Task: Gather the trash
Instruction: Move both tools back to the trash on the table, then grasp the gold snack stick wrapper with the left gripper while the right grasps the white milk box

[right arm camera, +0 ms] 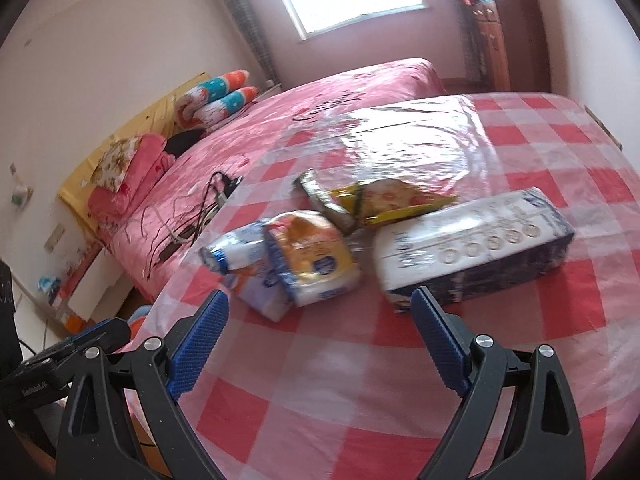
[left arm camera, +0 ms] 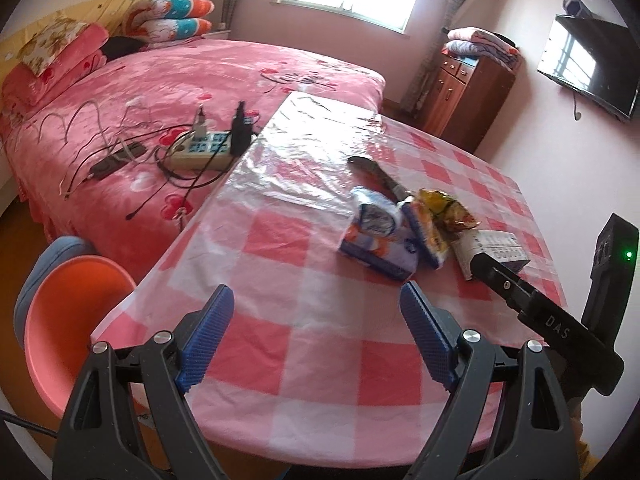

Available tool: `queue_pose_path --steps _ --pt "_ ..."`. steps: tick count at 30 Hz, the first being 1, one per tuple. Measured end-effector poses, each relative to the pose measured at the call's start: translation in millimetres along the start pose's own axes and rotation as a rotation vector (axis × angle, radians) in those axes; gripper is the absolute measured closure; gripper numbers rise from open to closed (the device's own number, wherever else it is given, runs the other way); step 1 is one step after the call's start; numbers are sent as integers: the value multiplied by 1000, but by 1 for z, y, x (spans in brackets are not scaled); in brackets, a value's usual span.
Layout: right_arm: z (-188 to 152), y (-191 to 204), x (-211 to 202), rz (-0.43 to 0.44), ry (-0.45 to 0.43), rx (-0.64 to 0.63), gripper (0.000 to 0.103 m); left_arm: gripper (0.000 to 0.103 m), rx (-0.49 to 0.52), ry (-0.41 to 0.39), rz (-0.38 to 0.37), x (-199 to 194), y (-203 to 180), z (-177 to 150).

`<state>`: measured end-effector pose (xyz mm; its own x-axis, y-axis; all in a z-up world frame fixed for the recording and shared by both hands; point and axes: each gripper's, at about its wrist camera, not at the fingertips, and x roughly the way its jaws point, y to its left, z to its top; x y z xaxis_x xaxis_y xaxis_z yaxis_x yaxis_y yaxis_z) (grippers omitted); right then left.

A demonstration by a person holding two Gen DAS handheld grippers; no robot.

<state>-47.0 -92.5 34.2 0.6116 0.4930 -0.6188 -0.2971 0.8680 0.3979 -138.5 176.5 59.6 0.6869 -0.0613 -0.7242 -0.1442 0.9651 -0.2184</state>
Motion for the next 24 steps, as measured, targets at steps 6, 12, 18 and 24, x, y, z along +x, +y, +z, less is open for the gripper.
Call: queue_pose_path --steps 6,12,18,24 --pt "7 -41 -11 6 -15 135 12 17 43 5 -19 7 -23 8" --pt "12 -72 -15 14 -14 234 12 17 83 8 -49 15 -51 24" --pt "21 -85 -20 24 -34 240 17 17 50 41 -95 37 -75 54" --pt "25 -89 -18 26 -34 245 28 17 5 82 -79 74 -88 80"
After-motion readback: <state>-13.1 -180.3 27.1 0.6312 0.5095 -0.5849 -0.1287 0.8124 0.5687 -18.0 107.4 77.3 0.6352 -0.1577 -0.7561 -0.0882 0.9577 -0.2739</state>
